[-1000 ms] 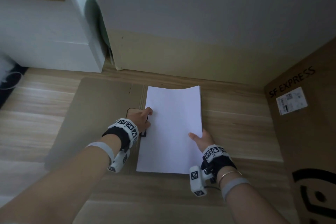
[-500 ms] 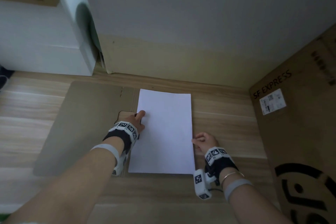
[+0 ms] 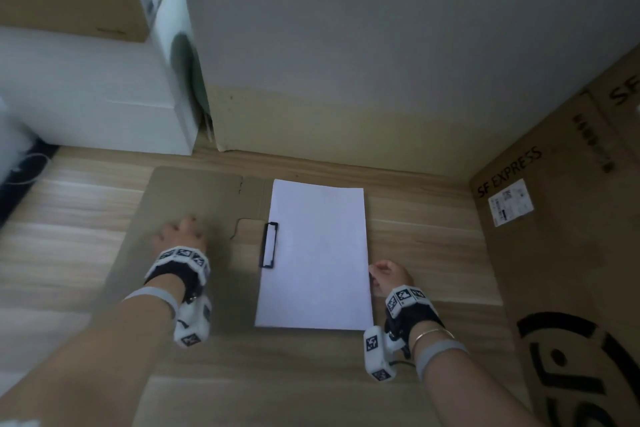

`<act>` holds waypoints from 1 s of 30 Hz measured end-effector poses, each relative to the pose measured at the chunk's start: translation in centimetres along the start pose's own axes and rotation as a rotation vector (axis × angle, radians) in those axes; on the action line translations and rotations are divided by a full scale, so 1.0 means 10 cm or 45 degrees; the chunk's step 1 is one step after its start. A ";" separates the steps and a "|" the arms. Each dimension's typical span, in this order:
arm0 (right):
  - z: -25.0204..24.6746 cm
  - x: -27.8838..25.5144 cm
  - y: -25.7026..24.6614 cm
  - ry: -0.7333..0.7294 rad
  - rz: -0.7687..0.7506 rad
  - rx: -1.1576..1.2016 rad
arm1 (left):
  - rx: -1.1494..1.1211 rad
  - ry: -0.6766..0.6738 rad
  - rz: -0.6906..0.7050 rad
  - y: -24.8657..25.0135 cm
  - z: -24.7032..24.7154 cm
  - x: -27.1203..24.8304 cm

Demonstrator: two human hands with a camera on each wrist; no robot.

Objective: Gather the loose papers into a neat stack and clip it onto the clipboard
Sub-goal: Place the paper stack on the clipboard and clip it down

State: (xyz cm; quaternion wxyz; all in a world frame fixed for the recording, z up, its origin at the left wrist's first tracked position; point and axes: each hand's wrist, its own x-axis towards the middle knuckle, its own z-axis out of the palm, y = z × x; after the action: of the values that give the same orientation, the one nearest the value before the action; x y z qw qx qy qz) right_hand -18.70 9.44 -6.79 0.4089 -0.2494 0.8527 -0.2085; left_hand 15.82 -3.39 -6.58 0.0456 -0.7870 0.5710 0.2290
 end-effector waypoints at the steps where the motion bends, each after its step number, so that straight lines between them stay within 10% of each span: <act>1: 0.00 -0.02 -0.01 -0.001 0.009 0.004 | 0.030 0.015 -0.077 -0.16 -0.03 0.03; 14: 0.03 -0.09 -0.02 0.027 0.041 -0.073 | 0.095 -0.158 -0.337 -0.76 -0.47 0.16; 30: 0.04 -0.19 0.01 -0.065 0.008 -0.129 | -0.075 -0.443 0.658 0.40 -1.81 -0.74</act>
State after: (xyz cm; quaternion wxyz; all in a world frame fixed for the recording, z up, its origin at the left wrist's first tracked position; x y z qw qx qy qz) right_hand -17.38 10.60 -5.91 0.4179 -0.2723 0.8523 -0.1574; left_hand 15.95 -4.33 13.36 0.0603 -0.5659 0.7288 0.3808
